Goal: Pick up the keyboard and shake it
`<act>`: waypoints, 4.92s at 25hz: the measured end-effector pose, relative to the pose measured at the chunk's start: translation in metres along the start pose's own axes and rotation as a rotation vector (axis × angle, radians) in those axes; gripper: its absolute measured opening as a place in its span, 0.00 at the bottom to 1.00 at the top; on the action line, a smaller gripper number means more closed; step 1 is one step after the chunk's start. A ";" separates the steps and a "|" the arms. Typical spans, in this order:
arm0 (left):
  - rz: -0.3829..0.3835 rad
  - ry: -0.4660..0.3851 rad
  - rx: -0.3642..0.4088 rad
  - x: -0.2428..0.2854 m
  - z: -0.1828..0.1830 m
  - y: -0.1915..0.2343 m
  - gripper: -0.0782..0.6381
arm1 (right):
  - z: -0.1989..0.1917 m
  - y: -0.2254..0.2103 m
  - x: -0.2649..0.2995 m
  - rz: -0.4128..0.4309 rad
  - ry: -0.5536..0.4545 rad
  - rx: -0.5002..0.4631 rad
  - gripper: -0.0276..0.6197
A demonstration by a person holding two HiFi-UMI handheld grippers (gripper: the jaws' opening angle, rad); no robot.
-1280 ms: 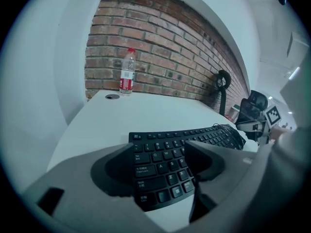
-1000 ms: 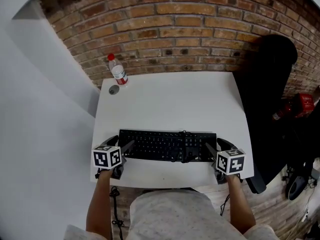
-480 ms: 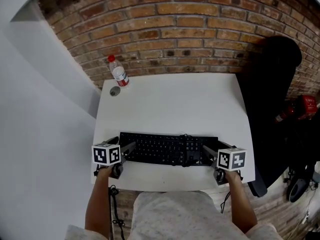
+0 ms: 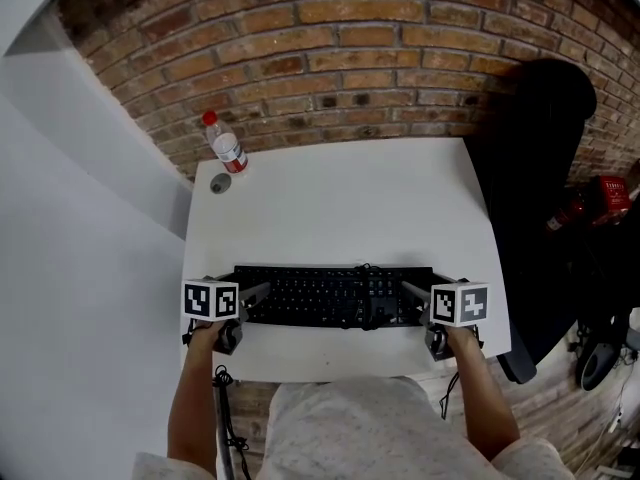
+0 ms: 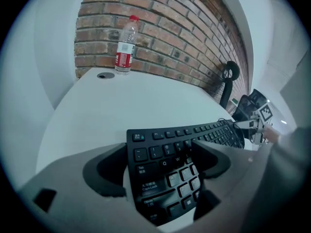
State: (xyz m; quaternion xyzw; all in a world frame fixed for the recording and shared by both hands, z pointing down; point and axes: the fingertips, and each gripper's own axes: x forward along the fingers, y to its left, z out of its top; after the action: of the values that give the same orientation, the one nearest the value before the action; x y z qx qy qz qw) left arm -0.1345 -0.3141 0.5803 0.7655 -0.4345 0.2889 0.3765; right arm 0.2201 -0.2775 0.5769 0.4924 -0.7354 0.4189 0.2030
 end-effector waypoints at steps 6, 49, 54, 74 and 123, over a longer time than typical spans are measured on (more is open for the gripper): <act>0.010 0.014 -0.005 0.000 -0.002 -0.001 0.69 | 0.000 -0.001 -0.001 -0.013 0.018 0.008 0.55; 0.124 -0.385 0.095 -0.061 0.046 -0.012 0.58 | 0.074 0.027 -0.040 -0.117 -0.243 -0.324 0.49; 0.139 -0.418 0.108 -0.066 0.045 -0.011 0.58 | 0.072 0.031 -0.044 -0.141 -0.317 -0.347 0.46; 0.114 -0.407 0.120 -0.080 0.023 -0.020 0.58 | 0.051 0.036 -0.058 -0.191 -0.305 -0.371 0.46; 0.183 -0.203 0.348 -0.084 -0.077 -0.014 0.48 | -0.060 0.030 -0.079 -0.364 -0.191 -0.423 0.33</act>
State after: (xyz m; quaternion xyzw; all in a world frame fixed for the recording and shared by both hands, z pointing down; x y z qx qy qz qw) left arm -0.1697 -0.2080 0.5534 0.8015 -0.4814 0.3138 0.1655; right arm 0.2208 -0.1801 0.5427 0.6002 -0.7218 0.1645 0.3028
